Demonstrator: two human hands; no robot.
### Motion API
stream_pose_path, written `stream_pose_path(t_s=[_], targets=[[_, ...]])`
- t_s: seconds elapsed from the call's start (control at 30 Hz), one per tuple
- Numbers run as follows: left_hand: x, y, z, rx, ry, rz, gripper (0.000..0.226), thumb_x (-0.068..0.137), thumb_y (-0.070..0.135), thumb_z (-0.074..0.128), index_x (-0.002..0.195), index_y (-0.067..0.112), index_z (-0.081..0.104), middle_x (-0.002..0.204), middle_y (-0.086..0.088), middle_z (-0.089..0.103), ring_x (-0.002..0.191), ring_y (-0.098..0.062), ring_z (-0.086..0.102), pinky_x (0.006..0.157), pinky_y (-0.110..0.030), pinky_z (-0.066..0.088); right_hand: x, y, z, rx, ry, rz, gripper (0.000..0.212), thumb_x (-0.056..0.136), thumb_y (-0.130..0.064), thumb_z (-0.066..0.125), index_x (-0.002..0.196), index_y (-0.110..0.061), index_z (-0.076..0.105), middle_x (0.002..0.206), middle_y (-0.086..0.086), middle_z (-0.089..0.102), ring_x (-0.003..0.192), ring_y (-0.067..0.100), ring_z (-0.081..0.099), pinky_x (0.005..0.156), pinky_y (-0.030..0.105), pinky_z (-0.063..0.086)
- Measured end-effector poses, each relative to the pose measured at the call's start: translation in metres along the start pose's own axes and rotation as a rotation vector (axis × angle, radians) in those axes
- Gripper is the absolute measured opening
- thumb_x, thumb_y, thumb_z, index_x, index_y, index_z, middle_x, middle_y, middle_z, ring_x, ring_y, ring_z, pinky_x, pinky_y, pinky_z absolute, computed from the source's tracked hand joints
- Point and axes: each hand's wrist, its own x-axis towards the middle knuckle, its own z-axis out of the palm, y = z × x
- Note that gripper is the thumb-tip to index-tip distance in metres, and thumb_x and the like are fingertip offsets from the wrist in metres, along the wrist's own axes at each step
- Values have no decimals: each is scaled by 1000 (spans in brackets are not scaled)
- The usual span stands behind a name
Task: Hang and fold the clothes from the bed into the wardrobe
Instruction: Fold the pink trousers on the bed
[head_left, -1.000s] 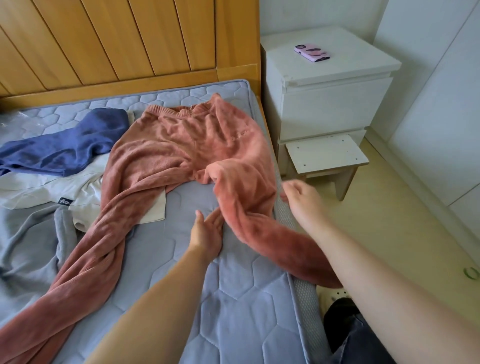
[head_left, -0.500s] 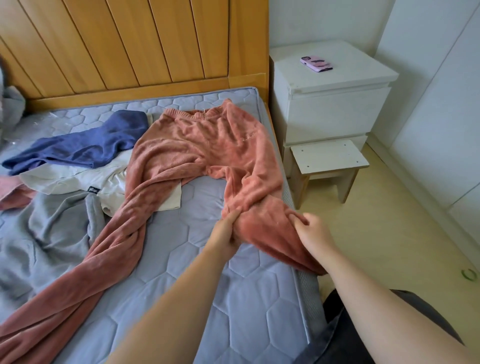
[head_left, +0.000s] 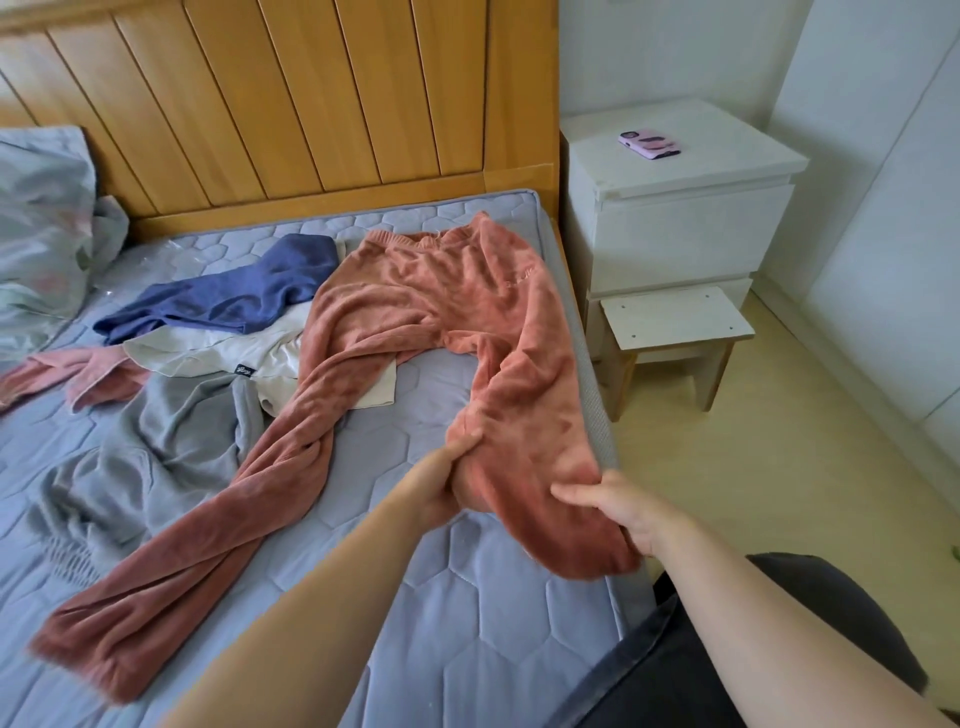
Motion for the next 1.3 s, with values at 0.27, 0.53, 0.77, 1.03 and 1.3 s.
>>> stream_pose_path(t_s=[0.27, 0.53, 0.77, 1.03, 1.3], targets=[[-25, -8, -6, 237, -103, -50, 54, 85, 58, 42, 109, 15, 62, 97, -4, 63, 92, -17, 58, 85, -30, 46, -2, 14, 11, 352, 33, 66, 39, 95, -26, 55, 123, 0, 58, 113, 21, 66, 100, 31, 65, 88, 42, 52], [-44, -14, -34, 198, -144, 30, 52, 72, 20, 77, 117, 2, 59, 102, -15, 70, 91, -26, 69, 74, -34, 55, -16, 11, 7, 592, -177, 72, 28, 93, -5, 47, 120, 2, 51, 101, 14, 70, 93, 32, 67, 74, 40, 57], [-44, -36, -68, 467, -36, -325, 44, 84, 29, 69, 121, 7, 61, 120, -12, 66, 109, -25, 63, 100, -43, 47, -17, 35, 23, -172, 67, 143, 13, 91, -10, 61, 104, -8, 59, 87, 9, 71, 73, 22, 69, 56, 32, 55], [-35, -18, -84, 1102, -208, -742, 66, 93, 63, 37, 114, 5, 59, 99, -8, 69, 85, -21, 69, 81, -32, 56, 4, 37, 19, -864, 459, -111, 11, 95, -29, 48, 87, -24, 42, 80, 0, 55, 67, 16, 56, 58, 28, 42], [28, -18, -38, 580, -24, -298, 9, 96, 16, 54, 93, 10, 60, 80, -6, 61, 68, -14, 60, 64, -24, 52, 45, 39, 14, -498, 431, -171, 81, 83, -28, 71, 147, -9, 24, 132, 9, 54, 115, 24, 57, 90, 27, 43]])
